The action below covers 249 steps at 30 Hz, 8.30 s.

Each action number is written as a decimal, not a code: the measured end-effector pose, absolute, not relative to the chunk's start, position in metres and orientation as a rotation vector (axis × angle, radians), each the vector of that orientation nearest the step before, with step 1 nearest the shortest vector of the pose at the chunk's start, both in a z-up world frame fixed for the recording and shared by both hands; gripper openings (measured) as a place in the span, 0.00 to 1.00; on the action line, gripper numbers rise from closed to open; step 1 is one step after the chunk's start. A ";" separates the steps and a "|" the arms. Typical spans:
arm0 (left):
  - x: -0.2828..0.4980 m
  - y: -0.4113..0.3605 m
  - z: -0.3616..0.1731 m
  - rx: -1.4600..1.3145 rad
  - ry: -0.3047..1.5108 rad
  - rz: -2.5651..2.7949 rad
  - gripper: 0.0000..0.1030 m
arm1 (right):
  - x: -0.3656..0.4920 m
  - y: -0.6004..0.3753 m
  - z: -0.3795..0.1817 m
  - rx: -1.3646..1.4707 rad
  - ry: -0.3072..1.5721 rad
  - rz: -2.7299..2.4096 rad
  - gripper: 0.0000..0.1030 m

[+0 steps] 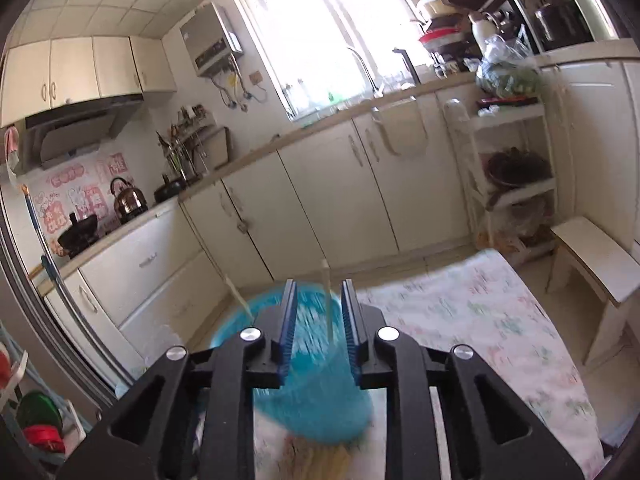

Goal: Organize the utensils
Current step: 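Grasp the loose stick with the right gripper, lift it over the basket, open, then close the left gripper on another stick while the right gripper returns, then lift the stick with the left gripper over the basket and open to drop it, then grasp a stick with the right gripper, lift it over the basket, open, then lower the left gripper to the bundle and close on another stick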

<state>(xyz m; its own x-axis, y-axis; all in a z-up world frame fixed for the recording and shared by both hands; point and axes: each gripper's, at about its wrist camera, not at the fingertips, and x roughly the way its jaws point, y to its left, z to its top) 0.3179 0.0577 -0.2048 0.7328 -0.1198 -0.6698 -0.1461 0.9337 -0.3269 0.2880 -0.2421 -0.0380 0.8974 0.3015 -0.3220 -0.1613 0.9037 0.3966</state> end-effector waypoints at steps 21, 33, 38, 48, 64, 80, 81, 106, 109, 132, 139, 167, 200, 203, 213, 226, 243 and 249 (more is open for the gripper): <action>0.319 0.057 -0.206 -0.372 0.764 0.024 0.87 | 0.299 -0.169 -0.177 0.146 0.885 0.244 0.15; 0.320 0.021 -0.200 -0.191 0.819 -0.068 0.87 | 0.288 -0.196 -0.173 -0.001 0.911 0.267 0.10; 0.319 -0.018 -0.204 -0.081 0.901 -0.116 0.87 | 0.282 -0.222 -0.177 0.100 0.901 0.285 0.08; 0.324 -0.059 -0.215 0.093 0.952 -0.069 0.86 | 0.280 -0.231 -0.180 0.187 0.863 0.321 0.08; 0.333 -0.076 -0.214 0.123 0.997 -0.113 0.53 | 0.281 -0.240 -0.182 0.239 0.867 0.348 0.08; 0.318 -0.085 -0.208 0.085 1.003 -0.187 0.05 | 0.292 -0.221 -0.178 0.142 0.899 0.275 0.08; 0.315 -0.083 -0.207 0.075 1.000 -0.185 0.05 | 0.292 -0.220 -0.178 0.136 0.895 0.273 0.08; 0.300 -0.006 0.011 -0.294 0.291 -0.276 0.05 | 0.290 -0.222 -0.179 0.147 0.874 0.273 0.08; 0.321 -0.019 0.024 -0.319 0.235 -0.238 0.05 | 0.290 -0.225 -0.180 0.169 0.875 0.282 0.08; 0.394 -0.051 -0.037 -0.259 0.344 -0.142 0.05 | 0.295 -0.239 -0.183 0.256 0.881 0.321 0.08; 0.348 -0.019 -0.049 -0.262 0.349 -0.084 0.29 | 0.295 -0.239 -0.183 0.262 0.886 0.325 0.08; 0.319 0.028 -0.199 -0.361 0.709 0.002 0.81 | 0.283 -0.237 -0.141 0.274 0.892 0.496 0.05; 0.321 0.032 -0.202 -0.397 0.708 -0.009 0.83 | 0.373 -0.196 -0.035 0.226 0.458 0.397 0.07; 0.322 0.033 -0.203 -0.400 0.710 -0.009 0.83 | 0.367 -0.199 -0.037 0.241 0.477 0.393 0.19; 0.321 0.034 -0.203 -0.400 0.709 -0.010 0.83 | 0.267 -0.213 -0.064 0.236 0.490 0.331 0.28; 0.322 0.033 -0.205 -0.404 0.714 -0.012 0.84 | 0.306 -0.177 -0.170 0.187 0.881 0.290 0.15; 0.323 -0.005 -0.202 -0.228 0.795 -0.140 0.84 | 0.285 -0.194 -0.176 0.019 0.886 0.331 0.09; 0.320 -0.044 -0.206 -0.036 0.851 -0.142 0.84 | 0.281 -0.214 -0.180 0.122 0.863 0.344 0.06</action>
<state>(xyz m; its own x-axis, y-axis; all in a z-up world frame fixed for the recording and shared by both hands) 0.3199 -0.0439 -0.2061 0.6507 -0.1392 -0.7465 0.1102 0.9900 -0.0886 0.2813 -0.2138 -0.1797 0.5994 0.3444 -0.7226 -0.2470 0.9382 0.2423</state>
